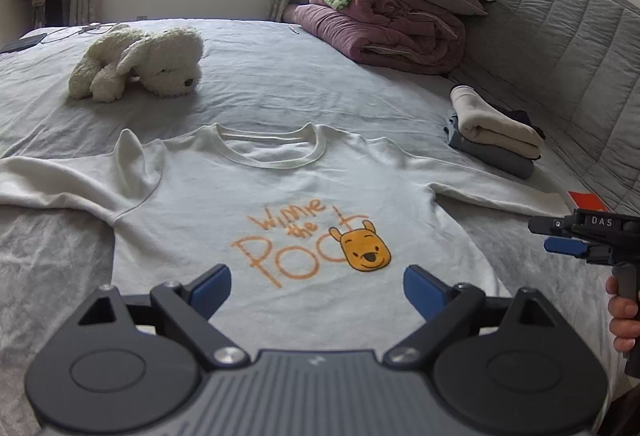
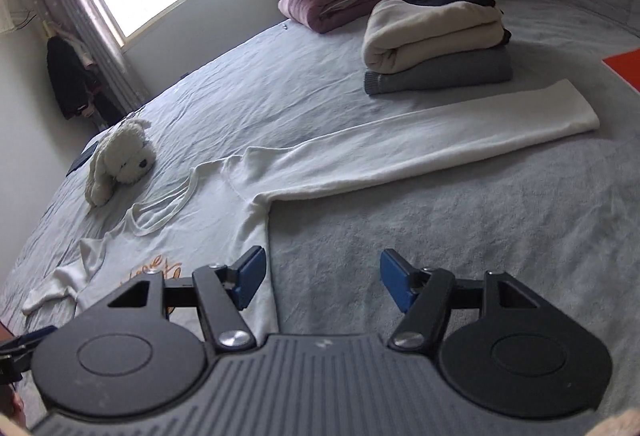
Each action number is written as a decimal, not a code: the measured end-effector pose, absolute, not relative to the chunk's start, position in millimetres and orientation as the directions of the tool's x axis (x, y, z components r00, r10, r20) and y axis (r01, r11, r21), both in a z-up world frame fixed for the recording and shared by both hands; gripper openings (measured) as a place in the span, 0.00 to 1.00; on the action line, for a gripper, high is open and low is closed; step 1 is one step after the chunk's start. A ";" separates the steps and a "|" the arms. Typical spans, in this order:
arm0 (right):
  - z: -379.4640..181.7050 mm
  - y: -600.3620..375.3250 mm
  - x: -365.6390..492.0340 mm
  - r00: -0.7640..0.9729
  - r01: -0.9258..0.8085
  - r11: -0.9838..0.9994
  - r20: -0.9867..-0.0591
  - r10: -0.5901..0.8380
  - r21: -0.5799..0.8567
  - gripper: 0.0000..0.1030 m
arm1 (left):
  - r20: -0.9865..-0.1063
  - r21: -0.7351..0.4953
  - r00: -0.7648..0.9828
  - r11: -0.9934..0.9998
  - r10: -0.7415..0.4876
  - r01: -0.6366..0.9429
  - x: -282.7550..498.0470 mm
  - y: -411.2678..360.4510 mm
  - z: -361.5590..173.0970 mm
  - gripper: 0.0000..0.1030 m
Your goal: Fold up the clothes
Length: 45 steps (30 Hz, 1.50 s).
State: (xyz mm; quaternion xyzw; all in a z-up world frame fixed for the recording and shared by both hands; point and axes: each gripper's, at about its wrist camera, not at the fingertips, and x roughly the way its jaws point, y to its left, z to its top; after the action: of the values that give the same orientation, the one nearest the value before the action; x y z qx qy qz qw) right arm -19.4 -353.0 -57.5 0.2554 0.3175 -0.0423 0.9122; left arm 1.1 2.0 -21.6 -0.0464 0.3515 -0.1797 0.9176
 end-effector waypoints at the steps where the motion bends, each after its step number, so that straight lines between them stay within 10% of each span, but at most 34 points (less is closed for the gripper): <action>1: -60.7 -359.4 -15.2 0.795 0.267 0.849 -0.602 0.072 0.455 0.65 | -0.635 -0.220 0.688 0.935 -0.353 0.277 5.9 3.8 -23.0 0.91; 17: -93.6 -446.5 22.9 0.795 0.575 0.546 -0.574 -0.195 0.610 0.59 | -0.653 -0.305 0.679 0.937 -0.336 0.170 46.5 11.2 -35.1 0.91; 25: -94.6 -455.0 45.0 0.748 0.644 0.565 -0.579 -0.324 0.516 0.19 | -0.671 -0.341 0.658 0.930 -0.341 0.135 53.8 18.8 -38.4 0.91; 45: 32.9 -355.4 78.7 0.939 0.301 0.884 -0.271 -0.211 0.358 0.10 | -0.701 -0.370 0.649 0.929 -0.295 0.024 58.3 41.1 -33.2 0.91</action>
State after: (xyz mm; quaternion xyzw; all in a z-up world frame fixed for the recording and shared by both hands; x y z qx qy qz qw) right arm 78.7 -355.4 32.9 0.2012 0.1128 -0.1328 0.9639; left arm 58.3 41.1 -33.2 -0.1660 0.4090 -0.0894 0.8928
